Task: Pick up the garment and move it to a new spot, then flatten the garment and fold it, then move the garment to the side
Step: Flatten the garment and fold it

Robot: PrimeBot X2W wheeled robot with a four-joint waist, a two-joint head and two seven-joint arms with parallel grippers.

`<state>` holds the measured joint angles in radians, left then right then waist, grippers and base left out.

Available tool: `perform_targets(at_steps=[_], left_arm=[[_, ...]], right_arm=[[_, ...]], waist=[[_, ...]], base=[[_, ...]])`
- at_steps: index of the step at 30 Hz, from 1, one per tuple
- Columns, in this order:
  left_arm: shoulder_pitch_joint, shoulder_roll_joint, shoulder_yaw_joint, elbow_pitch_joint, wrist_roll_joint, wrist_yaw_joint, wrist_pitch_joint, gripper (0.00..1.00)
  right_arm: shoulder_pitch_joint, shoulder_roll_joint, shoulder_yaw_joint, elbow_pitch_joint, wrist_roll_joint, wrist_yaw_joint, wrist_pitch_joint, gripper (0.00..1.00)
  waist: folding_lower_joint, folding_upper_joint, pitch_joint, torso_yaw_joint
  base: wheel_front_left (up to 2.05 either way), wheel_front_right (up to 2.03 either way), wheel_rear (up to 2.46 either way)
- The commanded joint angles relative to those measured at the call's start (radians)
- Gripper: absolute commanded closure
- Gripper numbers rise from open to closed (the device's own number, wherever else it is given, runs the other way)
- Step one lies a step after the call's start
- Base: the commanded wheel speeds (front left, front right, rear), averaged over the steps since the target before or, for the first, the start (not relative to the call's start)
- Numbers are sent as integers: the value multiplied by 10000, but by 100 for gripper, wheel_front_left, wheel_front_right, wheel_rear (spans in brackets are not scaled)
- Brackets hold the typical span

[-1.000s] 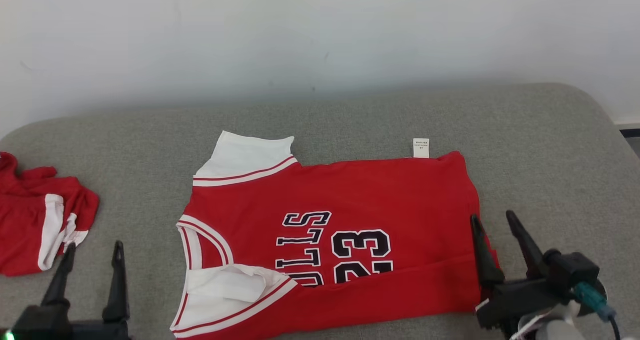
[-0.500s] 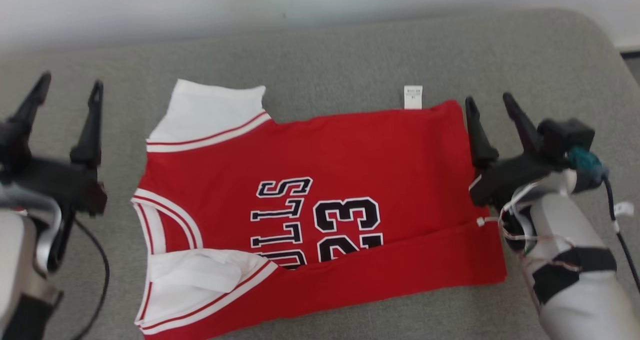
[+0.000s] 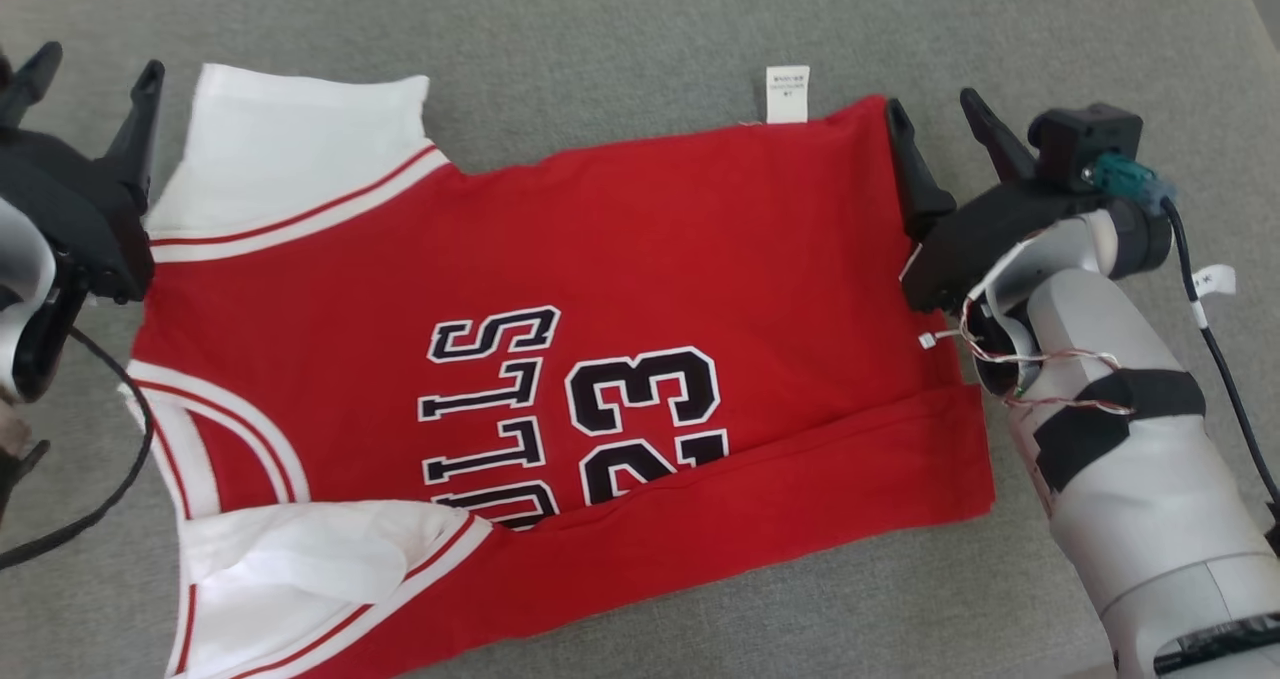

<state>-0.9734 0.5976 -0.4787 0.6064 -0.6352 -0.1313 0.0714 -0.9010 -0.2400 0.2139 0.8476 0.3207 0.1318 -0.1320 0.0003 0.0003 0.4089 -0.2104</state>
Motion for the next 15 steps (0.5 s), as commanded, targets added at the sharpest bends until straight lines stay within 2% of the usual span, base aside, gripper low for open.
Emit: perform_targets(at_steps=[1,6,15], left_arm=[[-238,98,-237,173,-131,18,185,0],[-1063,269,-1344,828,-560,18,690,0],[-2002,301,-2578,1759,-1140,17,784,0]], right_arm=[[-203,130,74,90,77,-25,-24,0],[-862,345,420,720,177,-25,92,0],[-1799,729,1022,1742,432,-25,251,0]], waist=[[-3,-3,413,-370],[-3,-3,741,-527],[-3,-3,1160,-706]], base=[[0,0,0],[0,0,0],[0,0,0]])
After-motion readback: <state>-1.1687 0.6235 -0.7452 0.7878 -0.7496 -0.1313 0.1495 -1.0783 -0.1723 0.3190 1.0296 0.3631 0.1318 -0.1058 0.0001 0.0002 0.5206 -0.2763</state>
